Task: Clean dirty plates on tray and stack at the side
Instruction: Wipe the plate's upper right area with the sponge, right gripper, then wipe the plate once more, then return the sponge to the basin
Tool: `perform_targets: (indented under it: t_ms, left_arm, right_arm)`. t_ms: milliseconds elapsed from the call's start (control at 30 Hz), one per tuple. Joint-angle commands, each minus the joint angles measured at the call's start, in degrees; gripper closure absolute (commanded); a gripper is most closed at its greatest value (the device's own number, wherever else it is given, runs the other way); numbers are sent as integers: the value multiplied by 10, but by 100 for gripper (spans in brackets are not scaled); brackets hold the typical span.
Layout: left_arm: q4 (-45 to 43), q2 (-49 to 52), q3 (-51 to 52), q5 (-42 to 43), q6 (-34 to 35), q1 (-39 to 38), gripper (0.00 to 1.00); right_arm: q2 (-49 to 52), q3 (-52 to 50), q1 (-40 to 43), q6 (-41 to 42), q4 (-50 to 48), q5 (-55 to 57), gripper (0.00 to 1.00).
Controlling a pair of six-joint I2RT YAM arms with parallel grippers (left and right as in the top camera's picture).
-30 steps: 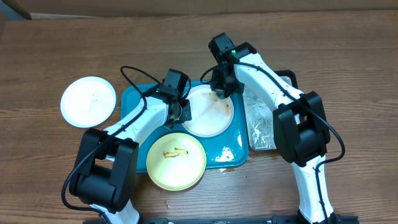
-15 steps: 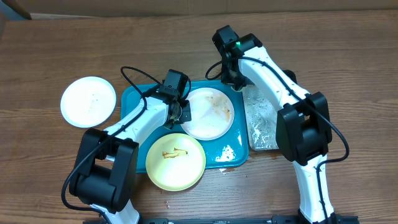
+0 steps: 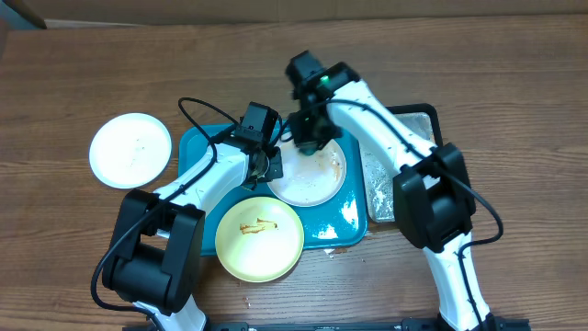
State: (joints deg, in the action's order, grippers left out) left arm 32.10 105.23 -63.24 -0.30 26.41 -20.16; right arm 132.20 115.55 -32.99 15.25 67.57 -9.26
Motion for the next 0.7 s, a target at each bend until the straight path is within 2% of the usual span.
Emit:
perform_targets:
  t_ms: [0,300,667]
  left_arm:
    - [0,4,12,-16,-15,-1,96]
    - [1,4,13,-16,-15,-1,96]
    - [6,4,13,-12,-15,-2,96]
  right_arm:
    - [6,14,-15,-27,-6,-97,96]
    - [6,-3,-18,-2,-14,-127,96]
    - [6,-117,4,-5,-103,-165,96]
